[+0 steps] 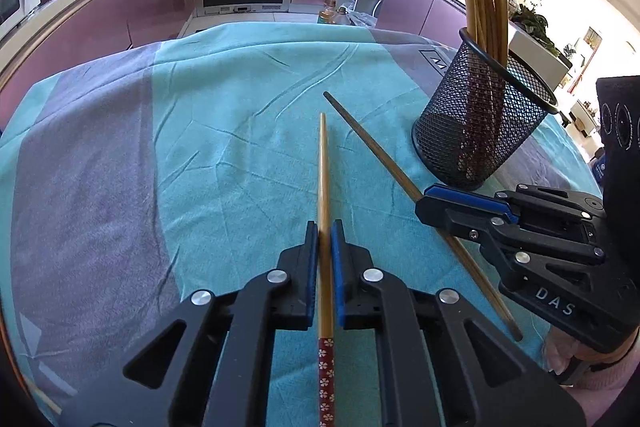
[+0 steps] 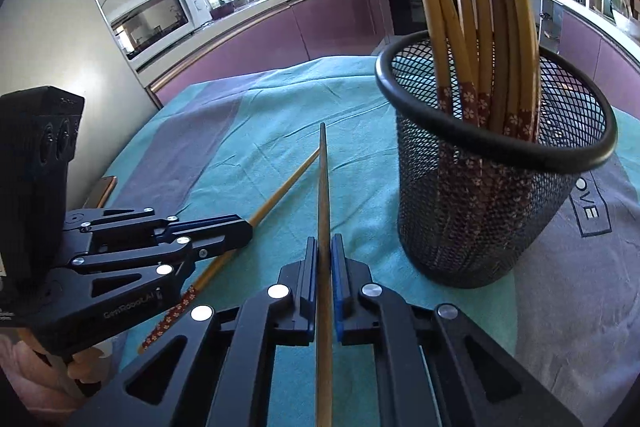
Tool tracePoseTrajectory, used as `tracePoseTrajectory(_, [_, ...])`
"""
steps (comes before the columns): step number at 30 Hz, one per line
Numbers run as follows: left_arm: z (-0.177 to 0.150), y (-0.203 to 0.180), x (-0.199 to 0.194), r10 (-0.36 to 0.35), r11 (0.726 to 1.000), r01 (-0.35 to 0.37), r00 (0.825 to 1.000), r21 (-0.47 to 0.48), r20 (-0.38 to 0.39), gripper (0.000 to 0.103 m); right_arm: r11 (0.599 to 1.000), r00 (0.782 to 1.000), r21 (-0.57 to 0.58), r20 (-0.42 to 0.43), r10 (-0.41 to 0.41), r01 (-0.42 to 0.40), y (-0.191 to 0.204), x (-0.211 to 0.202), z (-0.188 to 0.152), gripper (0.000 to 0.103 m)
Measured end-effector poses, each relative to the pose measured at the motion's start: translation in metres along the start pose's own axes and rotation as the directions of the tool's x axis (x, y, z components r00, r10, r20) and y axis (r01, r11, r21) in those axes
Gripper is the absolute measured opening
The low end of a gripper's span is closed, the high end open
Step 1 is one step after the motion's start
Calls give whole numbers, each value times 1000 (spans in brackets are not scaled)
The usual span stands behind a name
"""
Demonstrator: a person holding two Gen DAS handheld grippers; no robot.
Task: Organize utensils
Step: 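Grasp a chopstick with the left tool while the right tool grasps the other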
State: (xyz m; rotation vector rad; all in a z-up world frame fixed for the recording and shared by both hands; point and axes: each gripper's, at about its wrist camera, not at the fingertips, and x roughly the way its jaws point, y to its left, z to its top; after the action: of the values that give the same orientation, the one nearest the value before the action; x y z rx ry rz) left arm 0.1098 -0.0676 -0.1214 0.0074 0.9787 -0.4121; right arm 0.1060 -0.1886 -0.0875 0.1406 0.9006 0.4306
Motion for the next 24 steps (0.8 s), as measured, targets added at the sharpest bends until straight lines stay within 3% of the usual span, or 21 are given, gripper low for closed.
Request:
tracePoseTrajectory(10, [-5, -12, 1, -6, 999, 6, 1000, 31, -21, 8, 999, 999, -33, -54, 9, -11, 8, 8, -5, 8])
tracePoseTrajectory(18, [-3, -19, 10, 6, 998, -4, 1000, 65, -27, 11, 997, 998, -77, -59, -17, 13, 13, 9, -6, 8])
tracePoseTrajectory(24, [-2, -17, 9, 13, 999, -13, 1000, 43, -16, 8, 998, 999, -57, -39, -9, 7, 10, 6, -7, 6])
